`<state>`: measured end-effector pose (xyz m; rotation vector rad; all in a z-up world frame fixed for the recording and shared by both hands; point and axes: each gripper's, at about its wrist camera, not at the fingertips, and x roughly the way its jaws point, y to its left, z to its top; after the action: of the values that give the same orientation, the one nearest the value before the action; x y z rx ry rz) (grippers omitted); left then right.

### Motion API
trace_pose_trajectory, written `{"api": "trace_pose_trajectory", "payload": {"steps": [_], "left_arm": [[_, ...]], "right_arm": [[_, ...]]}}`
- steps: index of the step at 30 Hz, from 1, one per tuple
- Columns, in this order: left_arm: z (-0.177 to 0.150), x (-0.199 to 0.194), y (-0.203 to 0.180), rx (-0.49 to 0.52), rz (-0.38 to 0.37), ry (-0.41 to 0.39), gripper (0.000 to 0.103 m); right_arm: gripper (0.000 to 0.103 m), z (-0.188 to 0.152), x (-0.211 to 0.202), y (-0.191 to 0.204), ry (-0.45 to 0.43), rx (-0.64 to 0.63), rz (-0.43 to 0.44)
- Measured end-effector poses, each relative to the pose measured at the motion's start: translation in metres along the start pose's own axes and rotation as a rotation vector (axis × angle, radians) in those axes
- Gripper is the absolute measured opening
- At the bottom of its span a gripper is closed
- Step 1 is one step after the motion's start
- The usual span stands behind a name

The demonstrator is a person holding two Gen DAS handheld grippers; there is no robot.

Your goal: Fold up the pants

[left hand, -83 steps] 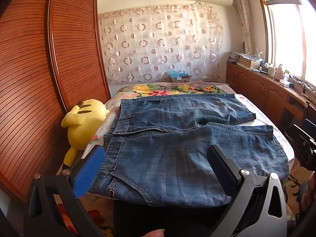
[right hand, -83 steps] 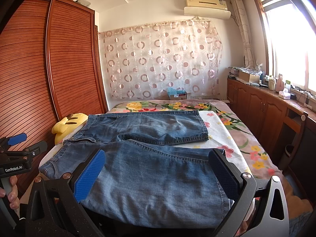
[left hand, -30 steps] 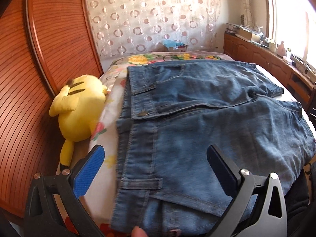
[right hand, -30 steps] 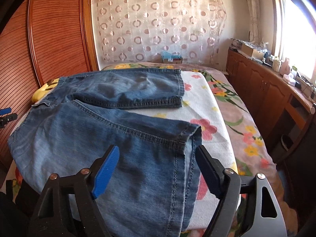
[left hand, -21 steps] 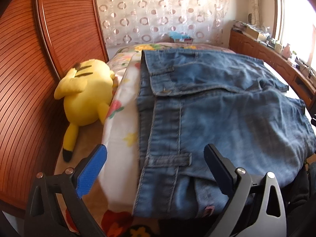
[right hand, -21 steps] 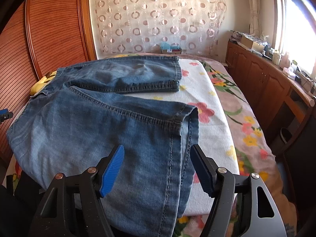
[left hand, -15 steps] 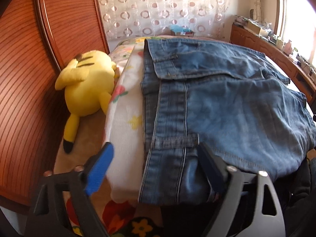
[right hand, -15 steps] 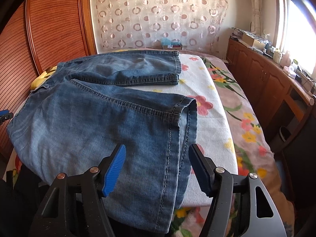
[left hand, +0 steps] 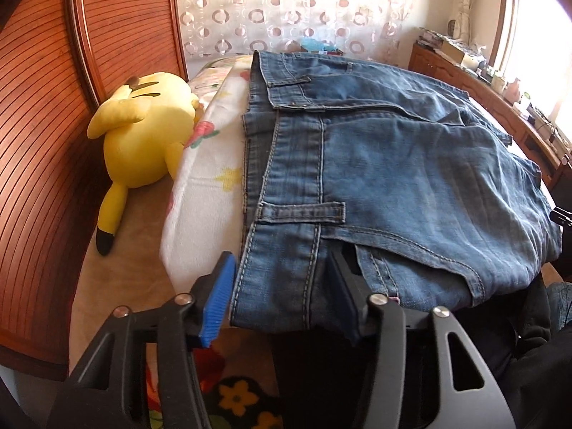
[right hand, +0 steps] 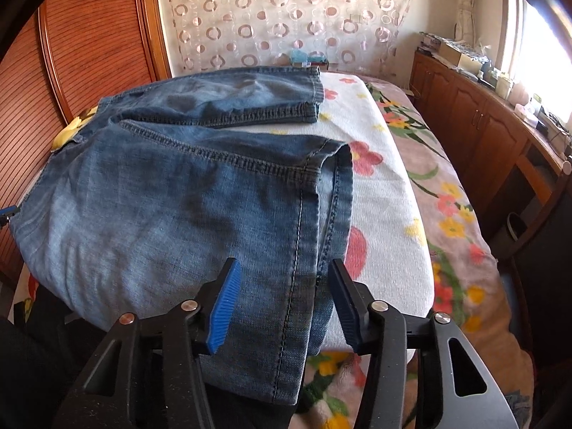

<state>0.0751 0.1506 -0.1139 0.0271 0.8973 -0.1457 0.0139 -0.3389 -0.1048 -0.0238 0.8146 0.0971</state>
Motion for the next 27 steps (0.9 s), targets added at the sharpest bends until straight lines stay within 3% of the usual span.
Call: {"api": "trace_pose_trajectory", "payload": {"steps": [2,4,8,10,14,27], "left_arm": [[-0.001,-0.001,-0.001,0.005,-0.001,-0.005,0.047],[0.0,-0.001,-0.002,0.008,-0.001,-0.009,0.041],[0.002,-0.006,-0.005,0.026,-0.017,-0.027,0.02],[0.002,-0.006,-0.008,0.047,-0.011,-0.029,0.019],[0.001,-0.008,-0.009,0.057,-0.012,-0.035,0.015],[0.031,-0.039,-0.02,0.116,-0.004,-0.133,0.011]], "right_arm": [[0.048,-0.001,-0.002,-0.001,-0.002,-0.007,-0.01],[0.035,0.001,-0.001,-0.002,-0.002,-0.004,-0.012],[0.021,0.0,-0.006,-0.002,0.001,-0.016,-0.031],[0.014,0.005,0.0,-0.003,0.002,-0.016,-0.014],[0.009,0.015,0.014,-0.002,0.003,-0.019,-0.002],[0.006,0.029,-0.017,0.004,-0.116,-0.036,0.008]]}}
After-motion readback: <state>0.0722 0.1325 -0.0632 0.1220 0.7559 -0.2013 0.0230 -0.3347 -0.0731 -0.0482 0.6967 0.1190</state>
